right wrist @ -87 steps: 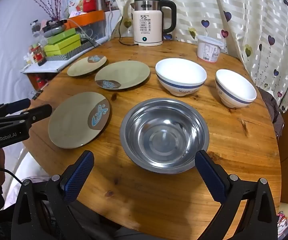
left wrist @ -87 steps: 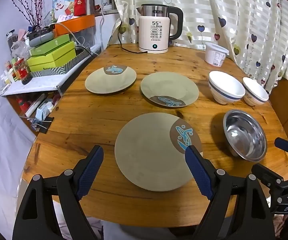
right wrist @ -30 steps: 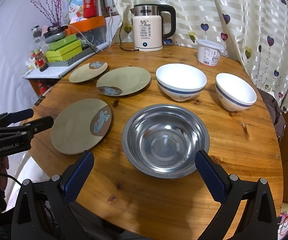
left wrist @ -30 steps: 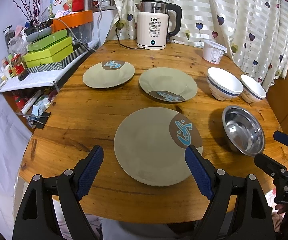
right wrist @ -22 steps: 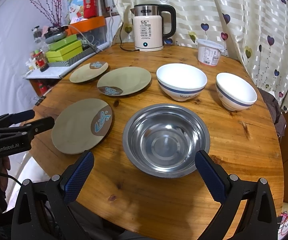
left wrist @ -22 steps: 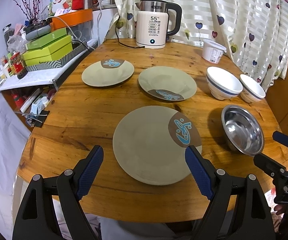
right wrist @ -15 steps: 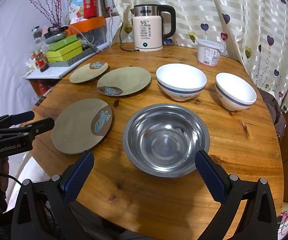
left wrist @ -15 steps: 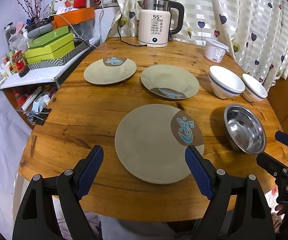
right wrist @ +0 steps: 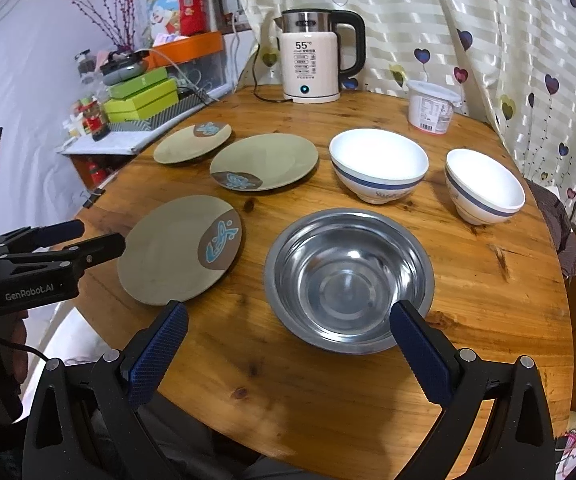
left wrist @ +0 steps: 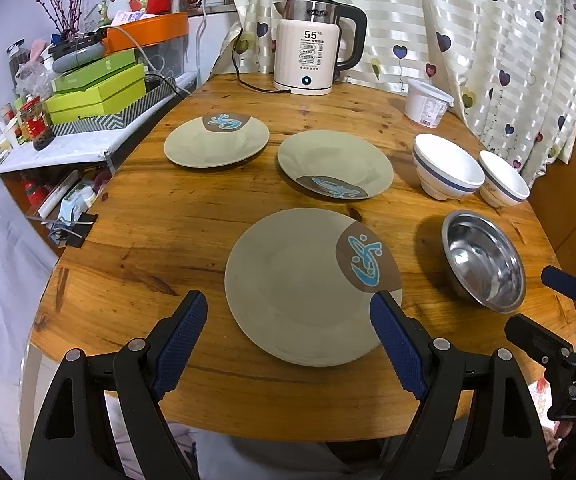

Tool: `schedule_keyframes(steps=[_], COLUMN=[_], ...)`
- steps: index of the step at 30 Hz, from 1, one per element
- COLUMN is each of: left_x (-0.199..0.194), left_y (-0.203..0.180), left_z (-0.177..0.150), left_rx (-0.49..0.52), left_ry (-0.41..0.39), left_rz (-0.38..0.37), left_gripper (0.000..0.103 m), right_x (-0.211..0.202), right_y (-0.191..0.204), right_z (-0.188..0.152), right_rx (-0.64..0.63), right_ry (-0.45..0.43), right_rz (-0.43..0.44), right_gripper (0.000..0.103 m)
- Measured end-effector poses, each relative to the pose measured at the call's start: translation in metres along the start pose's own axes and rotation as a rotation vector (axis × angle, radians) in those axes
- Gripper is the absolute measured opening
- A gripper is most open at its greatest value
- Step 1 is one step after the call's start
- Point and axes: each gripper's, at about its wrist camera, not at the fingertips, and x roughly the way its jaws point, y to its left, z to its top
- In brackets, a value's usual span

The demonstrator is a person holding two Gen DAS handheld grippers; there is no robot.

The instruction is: Organize plates and bowls

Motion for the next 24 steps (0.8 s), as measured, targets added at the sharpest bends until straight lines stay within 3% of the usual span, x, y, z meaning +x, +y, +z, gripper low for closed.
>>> schedule_keyframes(steps=[24], left_x=[-0.0015], left_y=[0.0064], left_z=[0.004], left_rx=[-0.001], left_ry=[-0.004], left_rz=[0.011], left_gripper=[0.084], right_x=[0.0042], right_y=[0.0022], right_z=[0.0035], right_rx=[-0.011], right_ry=[0.018], right_rz=[0.0], right_gripper=[0.102])
